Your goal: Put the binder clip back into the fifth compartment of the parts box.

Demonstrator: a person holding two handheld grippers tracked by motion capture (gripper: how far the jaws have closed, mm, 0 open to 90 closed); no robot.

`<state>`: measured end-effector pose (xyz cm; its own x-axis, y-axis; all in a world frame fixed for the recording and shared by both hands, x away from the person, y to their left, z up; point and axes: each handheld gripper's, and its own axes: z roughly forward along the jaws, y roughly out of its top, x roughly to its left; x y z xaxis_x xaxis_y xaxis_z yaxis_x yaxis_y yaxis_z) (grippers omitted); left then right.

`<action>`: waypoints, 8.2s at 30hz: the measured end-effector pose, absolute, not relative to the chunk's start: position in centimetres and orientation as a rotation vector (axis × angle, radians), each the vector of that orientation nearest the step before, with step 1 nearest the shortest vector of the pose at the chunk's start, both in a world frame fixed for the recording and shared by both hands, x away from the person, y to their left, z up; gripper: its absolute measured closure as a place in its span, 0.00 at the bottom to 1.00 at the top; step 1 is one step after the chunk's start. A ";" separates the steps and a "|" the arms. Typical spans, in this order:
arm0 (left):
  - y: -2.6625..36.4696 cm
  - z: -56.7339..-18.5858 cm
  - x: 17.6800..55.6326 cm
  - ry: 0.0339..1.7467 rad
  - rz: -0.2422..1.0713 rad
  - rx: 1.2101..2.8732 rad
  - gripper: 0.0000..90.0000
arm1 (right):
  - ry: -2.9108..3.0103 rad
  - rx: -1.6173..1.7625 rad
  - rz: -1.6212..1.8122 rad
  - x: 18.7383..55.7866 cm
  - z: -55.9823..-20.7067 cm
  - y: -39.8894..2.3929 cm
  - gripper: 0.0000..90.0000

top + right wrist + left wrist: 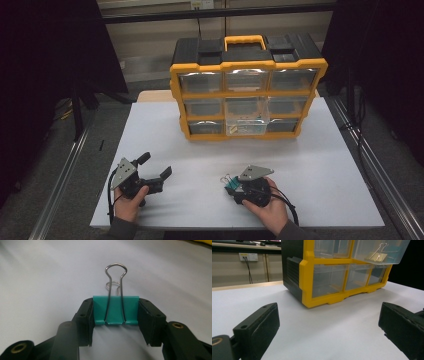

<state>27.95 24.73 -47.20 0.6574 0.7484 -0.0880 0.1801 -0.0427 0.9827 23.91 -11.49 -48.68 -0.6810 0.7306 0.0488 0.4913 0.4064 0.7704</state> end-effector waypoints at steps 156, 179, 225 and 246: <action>24.8 -47.1 27.9 0.781 0.546 1.566 0.04 | 1.904 1.031 1.561 31.9 -32.5 -16.9 0.56; 24.9 -47.0 27.9 0.779 0.557 1.569 0.04 | 1.885 1.095 1.473 33.8 -33.6 -17.0 0.56; 24.9 -47.0 27.9 0.781 0.558 1.562 0.04 | 1.866 1.043 1.574 30.3 -34.6 -19.2 0.05; 24.8 -47.0 27.9 0.780 0.558 1.562 0.04 | 1.839 1.046 1.571 27.1 -36.5 -22.8 0.04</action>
